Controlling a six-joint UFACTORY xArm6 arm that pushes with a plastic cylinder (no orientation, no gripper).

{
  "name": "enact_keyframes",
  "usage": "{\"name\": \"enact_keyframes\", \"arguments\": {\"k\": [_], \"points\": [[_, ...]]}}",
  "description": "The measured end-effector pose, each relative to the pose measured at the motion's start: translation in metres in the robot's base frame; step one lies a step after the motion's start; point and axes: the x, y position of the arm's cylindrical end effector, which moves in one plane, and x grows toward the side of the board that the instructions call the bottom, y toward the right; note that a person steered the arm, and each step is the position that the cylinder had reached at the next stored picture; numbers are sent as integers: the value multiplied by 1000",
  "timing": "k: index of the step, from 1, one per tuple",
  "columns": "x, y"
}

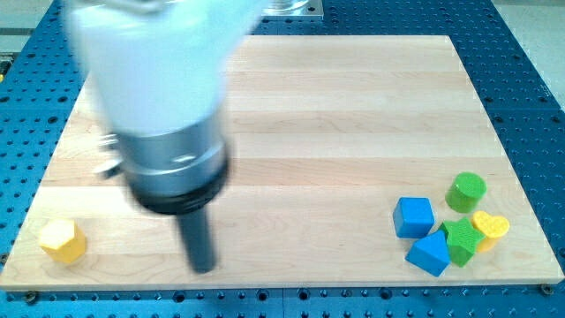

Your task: Place the yellow hexagon at the bottom center of the board

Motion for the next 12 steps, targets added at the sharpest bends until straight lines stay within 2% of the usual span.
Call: {"name": "enact_keyframes", "arguments": {"k": [2, 3, 5, 6, 7, 9, 10, 11, 12], "points": [[5, -142], [-4, -186], [-30, -56], [-68, -107], [-83, -112], [-71, 41], [-78, -8], [-64, -63], [-37, 3]]}}
